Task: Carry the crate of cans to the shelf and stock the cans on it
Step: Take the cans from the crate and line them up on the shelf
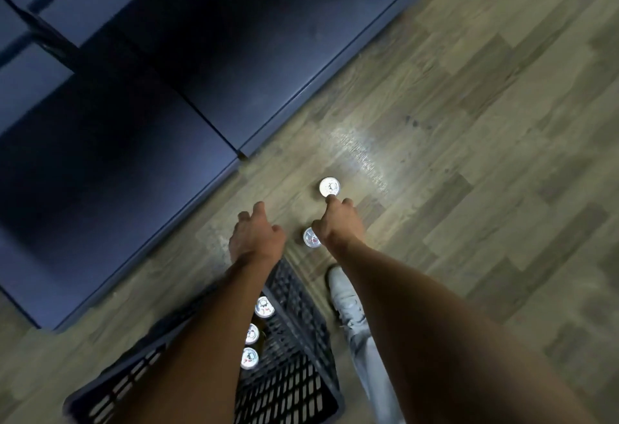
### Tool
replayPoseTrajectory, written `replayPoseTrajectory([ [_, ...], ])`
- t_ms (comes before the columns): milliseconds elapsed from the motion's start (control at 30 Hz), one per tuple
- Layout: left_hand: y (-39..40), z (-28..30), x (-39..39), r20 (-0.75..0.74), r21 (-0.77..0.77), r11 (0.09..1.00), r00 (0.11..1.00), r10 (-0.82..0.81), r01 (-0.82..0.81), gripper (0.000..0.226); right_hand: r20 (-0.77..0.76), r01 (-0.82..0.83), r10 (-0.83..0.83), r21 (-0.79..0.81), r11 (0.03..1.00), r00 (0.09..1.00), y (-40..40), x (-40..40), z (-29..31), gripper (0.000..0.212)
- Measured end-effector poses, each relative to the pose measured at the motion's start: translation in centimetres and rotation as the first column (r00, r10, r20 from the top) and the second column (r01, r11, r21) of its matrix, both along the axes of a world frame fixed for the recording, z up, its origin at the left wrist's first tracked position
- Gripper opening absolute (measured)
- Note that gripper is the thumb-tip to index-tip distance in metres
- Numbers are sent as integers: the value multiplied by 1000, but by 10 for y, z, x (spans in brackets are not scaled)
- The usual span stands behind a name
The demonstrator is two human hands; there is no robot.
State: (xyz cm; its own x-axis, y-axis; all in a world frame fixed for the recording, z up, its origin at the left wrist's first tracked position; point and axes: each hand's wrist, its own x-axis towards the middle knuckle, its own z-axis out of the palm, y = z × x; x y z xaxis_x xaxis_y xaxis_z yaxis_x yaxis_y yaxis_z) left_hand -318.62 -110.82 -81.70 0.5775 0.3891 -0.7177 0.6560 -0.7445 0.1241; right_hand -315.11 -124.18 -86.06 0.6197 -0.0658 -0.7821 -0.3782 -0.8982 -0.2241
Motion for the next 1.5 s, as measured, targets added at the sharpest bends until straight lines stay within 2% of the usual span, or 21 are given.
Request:
replayPoseTrajectory([
  [333,12,-112,19,68,-9,1000,997,23,-22,49,2,-94,94,-10,996,996,20,-20,-128,44],
  [600,15,-170,-14,-33,-23,999,999,-43,42,51,-71,-187,183,-47,981,980,22,-56,-196,46],
  [767,20,-184,-24,-54,-31,999,998,-38,37,50,-121,-241,233,-63,968,965,27,-61,-209,56],
  [933,24,-185,-20,-7,-33,999,1000,13,-14,54,-27,-356,355,-117,927,934,25,-56,-212,38],
  [1033,32,-181,-18,17,-12,999,998,53,-52,59,-15,-344,344,-85,935,939,25,-54,-208,38],
  [1100,31,-177,-19,11,-12,998,998,67,-67,62,-95,-302,297,-43,952,950,24,-60,-204,46],
  [1167,30,-172,-17,14,-18,997,998,69,-69,62,-181,-270,264,-7,963,947,25,-67,-204,62],
  [1267,28,-172,-9,37,-21,997,996,78,-77,61,-214,-339,324,-41,940,922,31,-72,-215,74],
  [1333,21,-176,-8,32,-17,998,998,56,-55,58,-154,-382,367,-85,920,918,27,-72,-219,63],
  [1400,15,-181,-15,-8,-9,1000,1000,16,-16,54,-100,-395,388,-63,916,916,23,-74,-218,49],
  [1500,13,-186,-19,-56,-2,1000,998,11,-11,51,-39,-425,423,-39,905,905,25,-71,-209,47],
])
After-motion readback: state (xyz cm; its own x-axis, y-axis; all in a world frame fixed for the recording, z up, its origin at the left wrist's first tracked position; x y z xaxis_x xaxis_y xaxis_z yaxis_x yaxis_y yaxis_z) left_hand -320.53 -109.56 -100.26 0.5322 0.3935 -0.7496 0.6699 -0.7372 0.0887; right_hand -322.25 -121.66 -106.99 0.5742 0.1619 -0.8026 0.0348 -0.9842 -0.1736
